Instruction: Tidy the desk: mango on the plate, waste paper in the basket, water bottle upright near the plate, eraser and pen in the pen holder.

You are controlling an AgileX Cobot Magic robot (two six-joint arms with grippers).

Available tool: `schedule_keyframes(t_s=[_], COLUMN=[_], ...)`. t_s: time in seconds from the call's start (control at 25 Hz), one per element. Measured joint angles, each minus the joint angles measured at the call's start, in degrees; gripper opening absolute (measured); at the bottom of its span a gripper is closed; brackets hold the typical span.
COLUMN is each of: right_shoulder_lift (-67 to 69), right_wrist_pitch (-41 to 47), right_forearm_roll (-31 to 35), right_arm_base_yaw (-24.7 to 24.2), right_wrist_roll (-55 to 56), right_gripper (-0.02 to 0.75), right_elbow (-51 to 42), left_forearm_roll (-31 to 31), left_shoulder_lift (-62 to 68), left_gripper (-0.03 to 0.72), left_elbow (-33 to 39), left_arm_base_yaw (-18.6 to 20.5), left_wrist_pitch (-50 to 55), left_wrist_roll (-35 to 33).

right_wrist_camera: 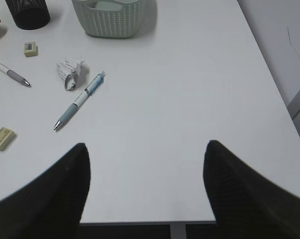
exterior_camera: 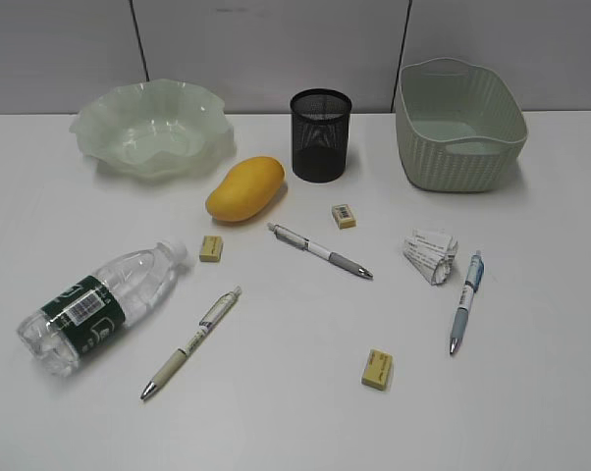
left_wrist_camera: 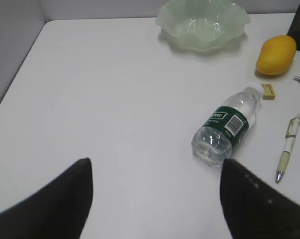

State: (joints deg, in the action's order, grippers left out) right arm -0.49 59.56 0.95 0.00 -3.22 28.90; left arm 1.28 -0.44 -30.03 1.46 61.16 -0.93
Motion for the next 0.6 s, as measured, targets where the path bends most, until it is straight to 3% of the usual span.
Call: schedule_keyframes(t_s=[0.6], right_shoulder_lift=[0.0], right_wrist_pitch=[0.0], right_forearm_roll=[0.0], right_arm_base_yaw=[0.0], right_wrist_roll=[0.0], right_gripper=[0.561], right_elbow=[0.0], left_forearm_roll=[0.0], left_shoulder_lift=[0.0], left_gripper=[0.591], left_elbow=[0.0], left_arm_base_yaw=[0.0], left_wrist_pitch=[0.0], left_wrist_roll=[0.0])
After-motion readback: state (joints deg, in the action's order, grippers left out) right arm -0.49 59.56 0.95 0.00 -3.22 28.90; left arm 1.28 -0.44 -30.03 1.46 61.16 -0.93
